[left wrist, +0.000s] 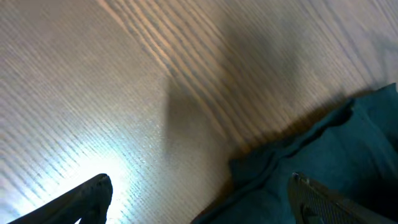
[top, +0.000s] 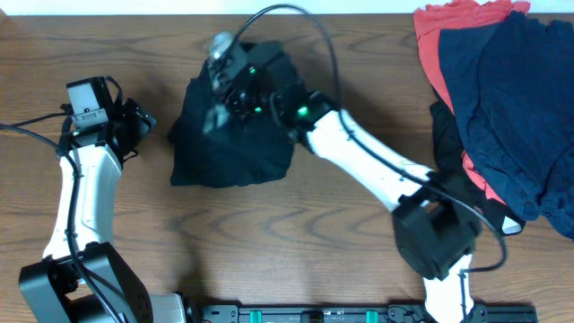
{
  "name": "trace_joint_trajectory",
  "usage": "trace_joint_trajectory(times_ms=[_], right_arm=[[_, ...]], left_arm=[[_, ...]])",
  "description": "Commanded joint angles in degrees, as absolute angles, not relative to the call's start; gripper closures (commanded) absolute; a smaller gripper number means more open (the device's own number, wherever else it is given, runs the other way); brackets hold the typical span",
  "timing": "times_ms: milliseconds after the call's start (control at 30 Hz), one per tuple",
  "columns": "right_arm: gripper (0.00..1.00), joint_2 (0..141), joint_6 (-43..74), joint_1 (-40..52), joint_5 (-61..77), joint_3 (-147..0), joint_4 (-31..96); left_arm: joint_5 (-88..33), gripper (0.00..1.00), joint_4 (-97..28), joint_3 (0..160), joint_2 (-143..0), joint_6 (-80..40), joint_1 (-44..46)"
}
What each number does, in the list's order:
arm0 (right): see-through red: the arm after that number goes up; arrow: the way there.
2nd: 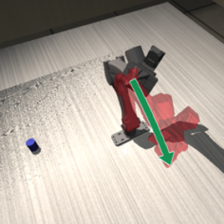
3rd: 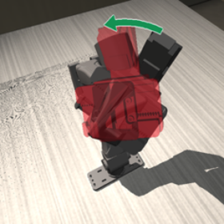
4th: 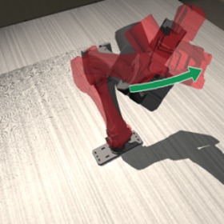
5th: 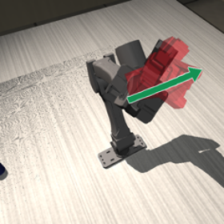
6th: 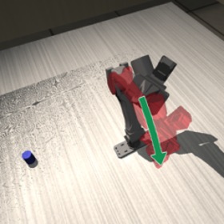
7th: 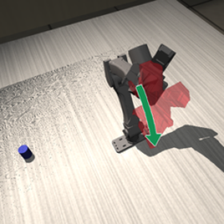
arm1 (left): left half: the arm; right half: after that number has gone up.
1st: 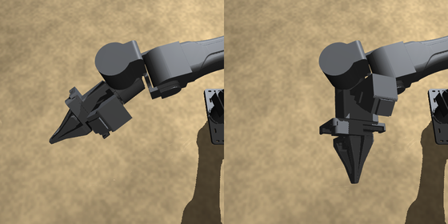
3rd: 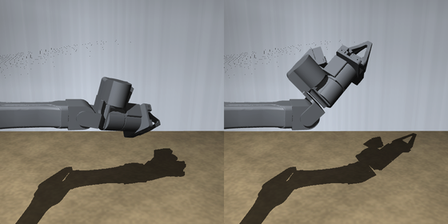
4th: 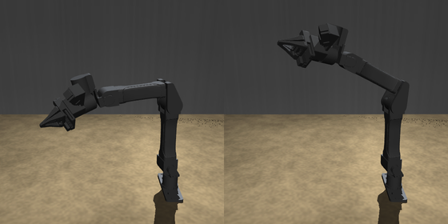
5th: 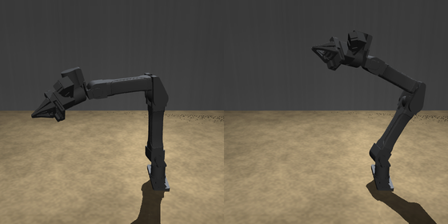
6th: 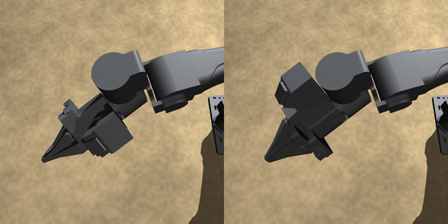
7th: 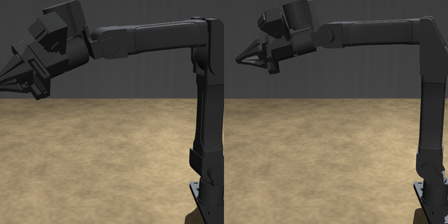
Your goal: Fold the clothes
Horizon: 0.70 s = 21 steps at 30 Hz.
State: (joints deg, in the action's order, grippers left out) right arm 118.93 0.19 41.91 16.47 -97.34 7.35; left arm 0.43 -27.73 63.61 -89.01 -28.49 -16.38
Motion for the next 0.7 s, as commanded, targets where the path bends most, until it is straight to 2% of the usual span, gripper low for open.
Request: trace_joint_trajectory(times_ms=[0,233,467,667], right_arm=[[0.01,120.84,0.84,44.51,16.47,-98.45,6.33],[0.01,119.26,3.09,43.35,14.94,-98.48,7.25],[0.01,117.19,6.81,36.75,16.36,-98.50,16.56],[0.01,117.32,-1.26,33.69,20.43,-98.50,28.01]], left_arm=[[0.95,0.09,-28.27,63.35,-88.73,-27.86,-16.95],[0.93,0.08,-28.29,63.35,-88.73,-27.70,-19.44],[0.89,0.08,-29.56,63.35,-88.73,-26.96,-20.99],[0.05,0.02,-29.54,63.35,-88.73,-24.21,-20.78]])
